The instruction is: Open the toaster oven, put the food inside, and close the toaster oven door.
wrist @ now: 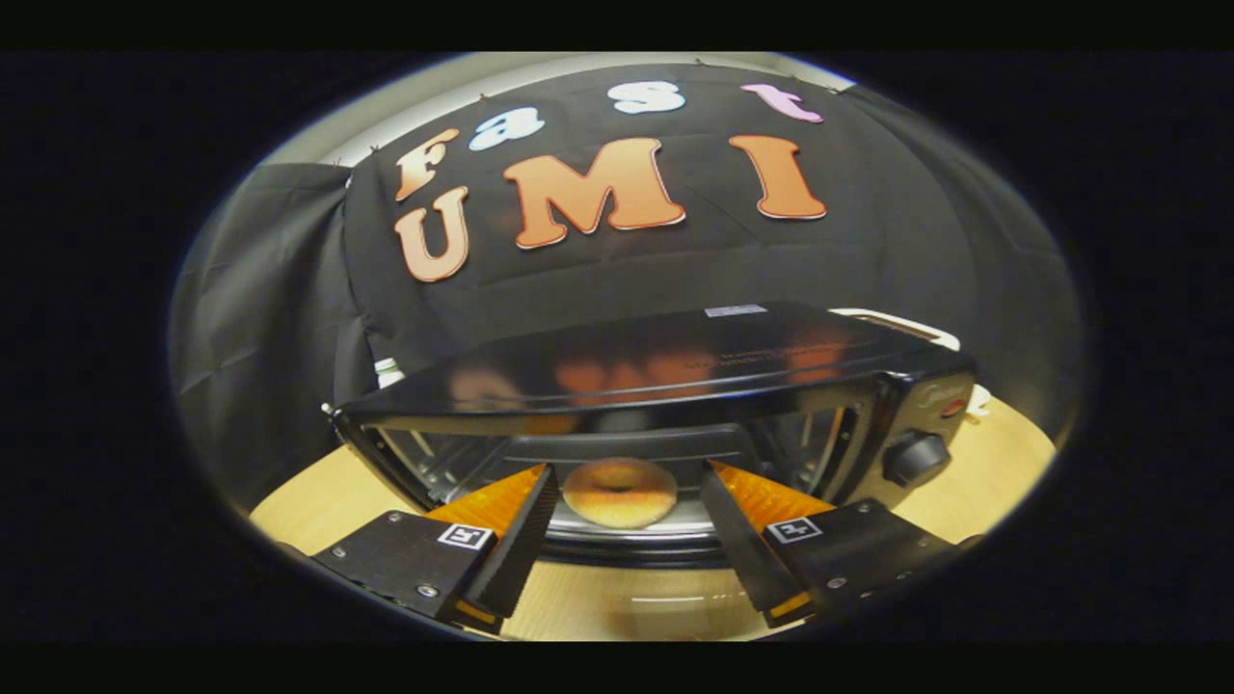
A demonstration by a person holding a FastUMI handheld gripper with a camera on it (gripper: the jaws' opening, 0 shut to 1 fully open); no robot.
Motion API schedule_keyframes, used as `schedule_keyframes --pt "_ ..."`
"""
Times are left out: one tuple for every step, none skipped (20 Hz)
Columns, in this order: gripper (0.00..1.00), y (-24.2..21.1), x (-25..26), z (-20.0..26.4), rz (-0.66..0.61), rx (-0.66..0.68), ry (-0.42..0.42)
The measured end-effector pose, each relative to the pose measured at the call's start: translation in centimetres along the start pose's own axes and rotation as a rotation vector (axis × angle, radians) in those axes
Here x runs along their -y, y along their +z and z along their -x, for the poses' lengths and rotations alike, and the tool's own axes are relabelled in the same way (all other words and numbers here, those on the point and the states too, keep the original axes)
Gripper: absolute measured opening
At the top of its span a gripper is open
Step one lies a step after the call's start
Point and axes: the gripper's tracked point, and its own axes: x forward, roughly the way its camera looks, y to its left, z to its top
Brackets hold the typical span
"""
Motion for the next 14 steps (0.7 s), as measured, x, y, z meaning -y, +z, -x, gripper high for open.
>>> schedule_keyframes --pt "0.88 -0.3 0.1 1.0 0.01 -0.002 0.004" --pt "0.88 -0.7 -0.2 2.0 0.014 -0.015 0.023" --pt "0.89 -1.4 -0.4 2.9 0.017 -0.038 0.037" --pt "0.9 -2.1 -0.4 3.7 0.014 -0.056 0.052" --pt "0.9 -2.4 -0.5 4.7 0.009 -0.064 0.066" --pt "0.9 -2.5 -0.4 5.7 0.006 -0.067 0.074" --pt "0.9 -2.7 -0.4 6.6 0.008 -0.069 0.084" --pt "0.9 -3.0 -0.5 7.6 0.012 -0.065 0.092" --pt "0.9 -3.3 -0.4 8.5 0.022 -0.062 0.098" --pt "0.9 -3.7 -0.3 9.2 0.034 -0.066 0.102" --pt "0.9 -4.2 0.0 9.9 0.051 -0.08 0.104" --pt "0.9 -4.9 0.0 10.7 0.058 -0.093 0.105" --pt "0.9 -5.3 0.2 11.4 0.054 -0.102 0.113" --pt "0.9 -5.8 0.2 12.1 0.045 -0.108 0.123"
